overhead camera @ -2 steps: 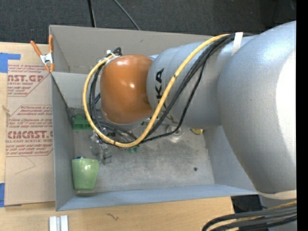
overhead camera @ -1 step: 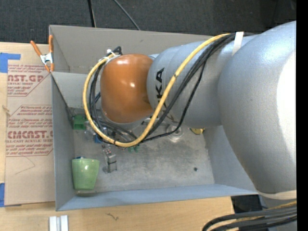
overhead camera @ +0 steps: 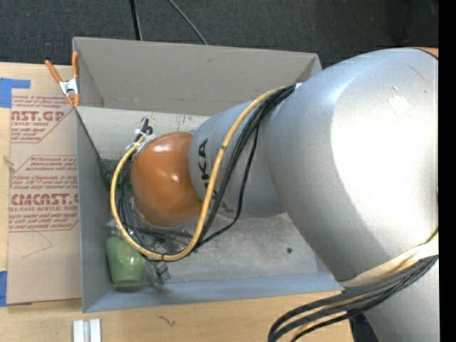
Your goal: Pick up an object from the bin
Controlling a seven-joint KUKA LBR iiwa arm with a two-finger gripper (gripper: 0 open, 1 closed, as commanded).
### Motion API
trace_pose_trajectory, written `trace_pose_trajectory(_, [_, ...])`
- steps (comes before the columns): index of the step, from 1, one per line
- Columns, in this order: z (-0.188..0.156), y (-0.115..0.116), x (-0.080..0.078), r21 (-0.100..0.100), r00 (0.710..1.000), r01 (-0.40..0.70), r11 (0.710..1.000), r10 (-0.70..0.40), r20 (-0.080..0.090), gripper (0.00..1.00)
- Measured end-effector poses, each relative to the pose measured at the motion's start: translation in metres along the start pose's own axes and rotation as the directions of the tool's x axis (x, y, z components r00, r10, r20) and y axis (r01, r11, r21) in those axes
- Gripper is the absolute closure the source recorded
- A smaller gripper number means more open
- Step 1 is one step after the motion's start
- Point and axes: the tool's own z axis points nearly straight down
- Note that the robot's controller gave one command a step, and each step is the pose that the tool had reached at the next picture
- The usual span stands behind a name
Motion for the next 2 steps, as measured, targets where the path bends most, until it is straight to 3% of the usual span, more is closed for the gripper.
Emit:
trace_pose_trajectory(1, [-0.002,-0.002,-0.002,0.003,1.0,-0.002,1.0,0.002,0.008,1.0])
trace_pose_trajectory(2, [-0.165,-0.082,0.041,0.005,0.969,0.247,0.969,-0.247,0.003,1.0])
